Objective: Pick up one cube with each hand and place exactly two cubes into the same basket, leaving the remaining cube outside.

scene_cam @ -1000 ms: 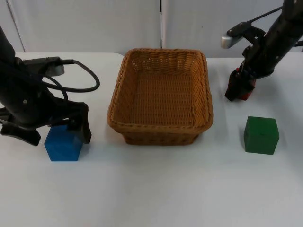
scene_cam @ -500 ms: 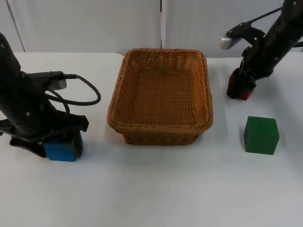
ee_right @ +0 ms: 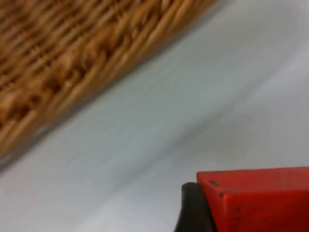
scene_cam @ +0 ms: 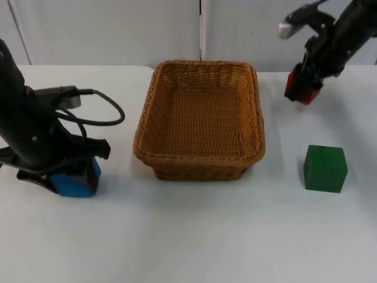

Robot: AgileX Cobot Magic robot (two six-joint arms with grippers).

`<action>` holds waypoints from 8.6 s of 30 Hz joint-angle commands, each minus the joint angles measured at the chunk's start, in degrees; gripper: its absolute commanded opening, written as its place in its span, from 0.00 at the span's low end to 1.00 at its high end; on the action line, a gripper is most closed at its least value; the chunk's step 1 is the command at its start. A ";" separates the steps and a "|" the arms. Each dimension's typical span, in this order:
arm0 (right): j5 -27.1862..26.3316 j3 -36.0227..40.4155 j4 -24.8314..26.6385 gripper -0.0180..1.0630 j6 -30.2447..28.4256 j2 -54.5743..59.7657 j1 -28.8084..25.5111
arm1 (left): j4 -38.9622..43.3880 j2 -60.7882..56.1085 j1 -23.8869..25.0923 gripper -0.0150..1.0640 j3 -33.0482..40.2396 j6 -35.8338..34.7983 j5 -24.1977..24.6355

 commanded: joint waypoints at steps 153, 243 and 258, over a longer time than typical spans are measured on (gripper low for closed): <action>-2.46 -2.44 7.51 0.77 16.88 -17.49 14.25 | -0.84 -10.12 -17.46 0.77 -22.40 9.80 5.36; -20.95 87.69 10.36 0.77 18.38 -106.40 14.25 | 4.21 -71.00 -17.46 0.77 19.94 4.24 4.42; -14.67 92.44 10.36 0.77 19.93 -118.07 14.25 | 4.72 -86.29 -17.46 0.77 20.21 3.86 17.39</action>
